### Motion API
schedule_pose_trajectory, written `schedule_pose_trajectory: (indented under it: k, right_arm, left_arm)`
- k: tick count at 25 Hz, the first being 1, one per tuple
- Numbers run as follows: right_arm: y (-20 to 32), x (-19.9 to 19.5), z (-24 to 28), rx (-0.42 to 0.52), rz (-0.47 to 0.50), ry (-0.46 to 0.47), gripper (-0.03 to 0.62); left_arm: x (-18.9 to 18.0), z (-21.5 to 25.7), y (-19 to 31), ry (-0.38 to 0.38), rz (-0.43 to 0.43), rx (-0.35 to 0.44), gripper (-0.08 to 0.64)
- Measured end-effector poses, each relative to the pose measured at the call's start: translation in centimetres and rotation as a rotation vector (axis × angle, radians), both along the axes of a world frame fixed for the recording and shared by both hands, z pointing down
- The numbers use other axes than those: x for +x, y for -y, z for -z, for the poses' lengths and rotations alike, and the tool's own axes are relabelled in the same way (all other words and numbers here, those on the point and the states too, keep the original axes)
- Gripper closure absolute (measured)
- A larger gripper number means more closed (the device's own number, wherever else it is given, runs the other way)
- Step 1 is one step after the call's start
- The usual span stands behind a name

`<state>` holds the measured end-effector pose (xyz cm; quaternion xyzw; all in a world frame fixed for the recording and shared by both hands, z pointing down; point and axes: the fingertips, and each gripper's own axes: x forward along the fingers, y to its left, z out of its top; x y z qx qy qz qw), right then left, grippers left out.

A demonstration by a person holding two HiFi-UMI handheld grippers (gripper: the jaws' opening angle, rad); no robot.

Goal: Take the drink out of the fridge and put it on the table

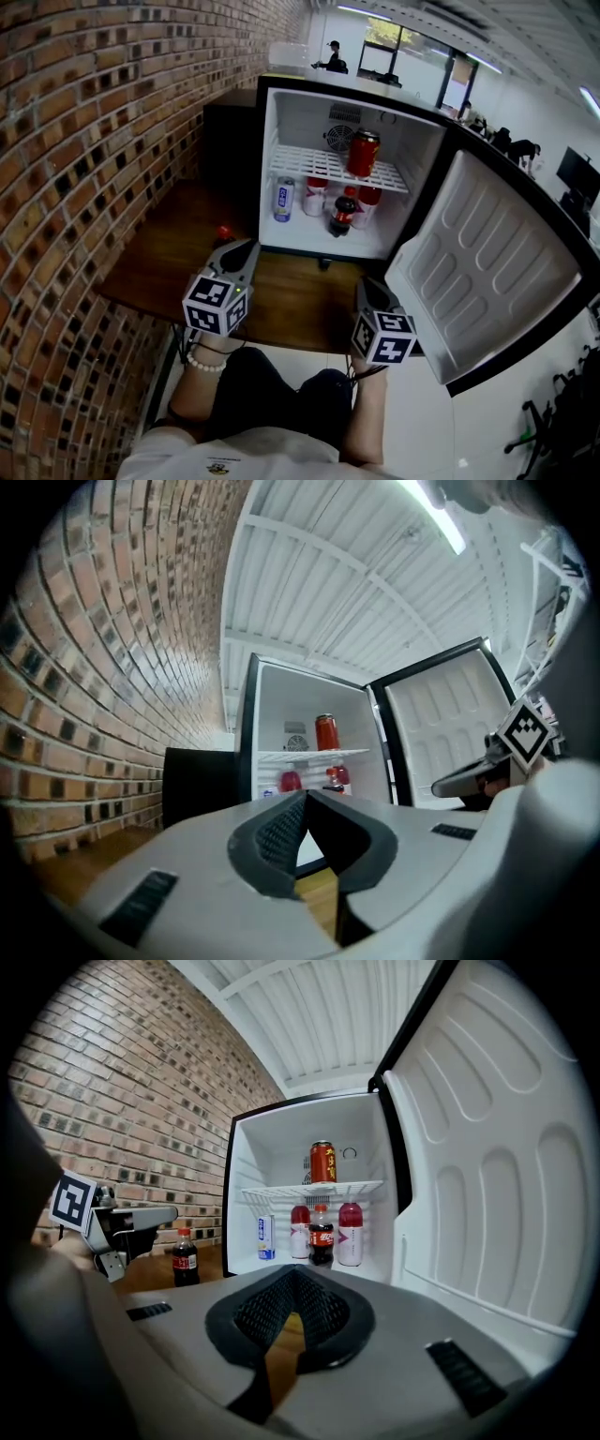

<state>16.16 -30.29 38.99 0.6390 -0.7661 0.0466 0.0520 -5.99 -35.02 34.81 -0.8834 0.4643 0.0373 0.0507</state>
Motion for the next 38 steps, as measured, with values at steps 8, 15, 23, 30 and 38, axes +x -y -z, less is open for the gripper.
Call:
schedule_pose_trajectory:
  k: [8,15,23,30,38]
  right_arm:
    - [-0.3,0.1,0.8,0.007,-0.006,-0.017,0.580]
    - [-0.4,0.1,0.8,0.012,-0.007,-0.014,0.580]
    - [-0.4,0.1,0.7,0.002,-0.003,-0.029,0.580]
    - [-0.4,-0.2,0.8,0.005,-0.004,-0.036,0.580]
    - [-0.5,-0.2,0.9,0.009,-0.010,-0.047,0.580]
  left_arm:
    - [7.2,-0.3,-0.7,-0.040,-0.169,-0.057,0.558]
    - [9.1,-1.8,0.0,-0.065,-0.161,-0.132,0.558]
    - [9.9,-2.9,0.1,-0.029,-0.152,-0.156,0.558]
    - [9.5,-3.3,0.1,-0.022,-0.144,-0.164,0.558]
    - [9.5,-3.2,0.0,-0.030,-0.147,-0.164,0.558]
